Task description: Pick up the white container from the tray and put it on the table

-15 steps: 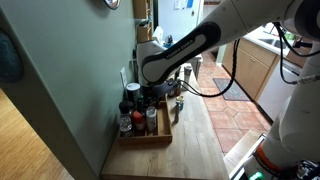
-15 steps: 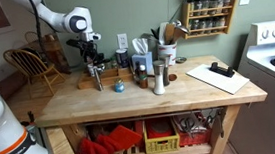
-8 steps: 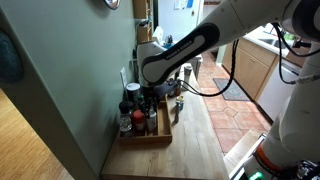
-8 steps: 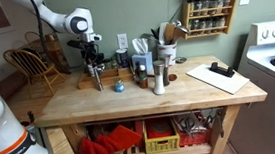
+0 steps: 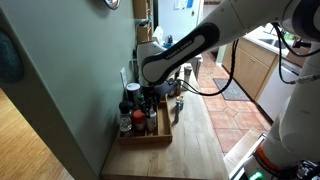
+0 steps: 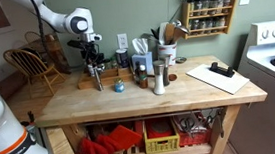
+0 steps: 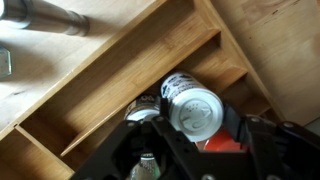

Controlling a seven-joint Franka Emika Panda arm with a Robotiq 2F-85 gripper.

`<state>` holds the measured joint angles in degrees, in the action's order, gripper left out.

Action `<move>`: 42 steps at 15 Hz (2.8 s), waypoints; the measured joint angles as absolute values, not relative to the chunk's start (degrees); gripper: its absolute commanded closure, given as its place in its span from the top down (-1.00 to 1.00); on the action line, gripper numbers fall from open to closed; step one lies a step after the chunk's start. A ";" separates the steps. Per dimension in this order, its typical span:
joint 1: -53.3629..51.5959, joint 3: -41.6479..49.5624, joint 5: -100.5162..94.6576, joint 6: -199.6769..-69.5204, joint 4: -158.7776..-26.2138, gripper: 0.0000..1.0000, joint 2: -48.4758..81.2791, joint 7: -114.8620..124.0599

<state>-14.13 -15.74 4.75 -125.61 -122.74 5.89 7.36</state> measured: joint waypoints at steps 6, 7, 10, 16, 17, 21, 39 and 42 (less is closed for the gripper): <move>-13.90 -14.99 5.45 -115.27 -119.46 -0.39 1.24 8.08; -13.73 -14.70 5.58 -112.65 -118.43 -0.39 -0.08 8.39; -12.96 -13.48 5.91 -105.11 -114.74 -0.39 -3.73 10.26; -8.85 -9.47 6.21 -98.93 -107.61 -0.39 -4.59 19.07; -8.00 -8.63 6.25 -98.93 -107.02 -0.39 -3.92 20.44; -5.01 -5.44 6.70 -98.96 -106.06 -0.39 -0.04 25.67; -0.16 1.13 10.59 -107.83 -110.58 -0.39 4.13 30.42; -0.07 1.29 10.58 -107.86 -110.57 -0.39 4.13 30.56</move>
